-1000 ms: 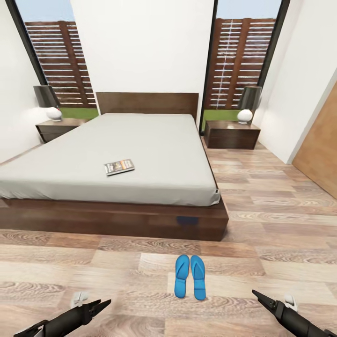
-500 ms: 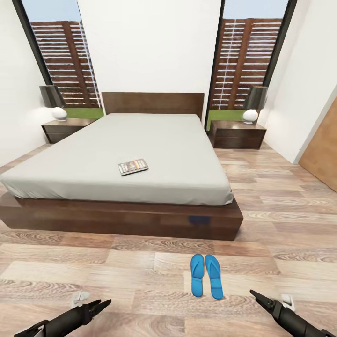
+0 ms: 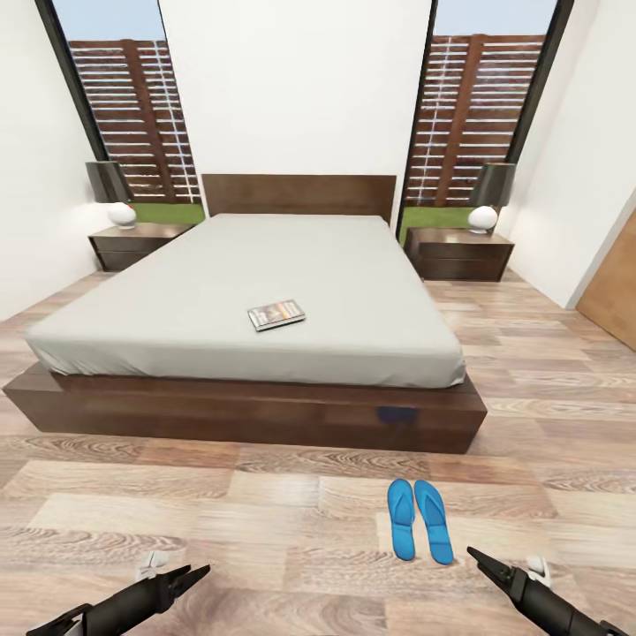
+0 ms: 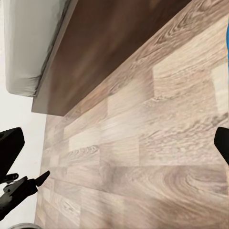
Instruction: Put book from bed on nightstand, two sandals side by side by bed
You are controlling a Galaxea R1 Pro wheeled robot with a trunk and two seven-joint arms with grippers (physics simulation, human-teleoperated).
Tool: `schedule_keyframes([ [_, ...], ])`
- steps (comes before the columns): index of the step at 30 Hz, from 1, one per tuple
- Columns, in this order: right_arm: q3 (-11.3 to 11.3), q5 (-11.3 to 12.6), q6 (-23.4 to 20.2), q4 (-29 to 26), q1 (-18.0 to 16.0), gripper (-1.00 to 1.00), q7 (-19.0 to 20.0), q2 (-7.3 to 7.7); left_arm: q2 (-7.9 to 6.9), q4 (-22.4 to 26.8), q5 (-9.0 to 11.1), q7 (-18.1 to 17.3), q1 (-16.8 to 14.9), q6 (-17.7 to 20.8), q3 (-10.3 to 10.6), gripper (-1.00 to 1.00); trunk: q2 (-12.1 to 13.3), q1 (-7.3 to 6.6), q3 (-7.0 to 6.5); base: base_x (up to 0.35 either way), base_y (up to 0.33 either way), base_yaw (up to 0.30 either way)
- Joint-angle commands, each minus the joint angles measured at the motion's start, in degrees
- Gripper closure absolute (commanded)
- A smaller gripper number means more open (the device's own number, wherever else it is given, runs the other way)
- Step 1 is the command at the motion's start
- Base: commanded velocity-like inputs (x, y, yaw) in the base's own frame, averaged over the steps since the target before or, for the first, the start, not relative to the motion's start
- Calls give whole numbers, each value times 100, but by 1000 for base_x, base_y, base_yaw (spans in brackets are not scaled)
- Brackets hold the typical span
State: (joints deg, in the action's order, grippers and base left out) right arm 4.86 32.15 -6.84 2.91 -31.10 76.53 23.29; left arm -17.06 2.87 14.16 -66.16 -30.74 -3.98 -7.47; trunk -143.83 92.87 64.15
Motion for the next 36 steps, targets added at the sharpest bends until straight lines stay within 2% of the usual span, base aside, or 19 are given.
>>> schedule_keyframes([
  [1, 46, -19, -61, 20, -10, -100, 29, 2, 0, -5, -44, -6, -3, -41, -44, -100, -2, -1, 5, 0, 249, 0],
  [18, 51, -16, -47, 17, -10, -100, 37, 0, 10, -5, -46, 17, -3, -41, -44, -100, -2, -1, 5, 5, 243, -6],
  [36, 51, -15, -37, 18, -10, -100, 38, 0, 86, -5, -54, 24, -3, -41, -44, -100, -2, -1, -23, 91, 229, -174],
])
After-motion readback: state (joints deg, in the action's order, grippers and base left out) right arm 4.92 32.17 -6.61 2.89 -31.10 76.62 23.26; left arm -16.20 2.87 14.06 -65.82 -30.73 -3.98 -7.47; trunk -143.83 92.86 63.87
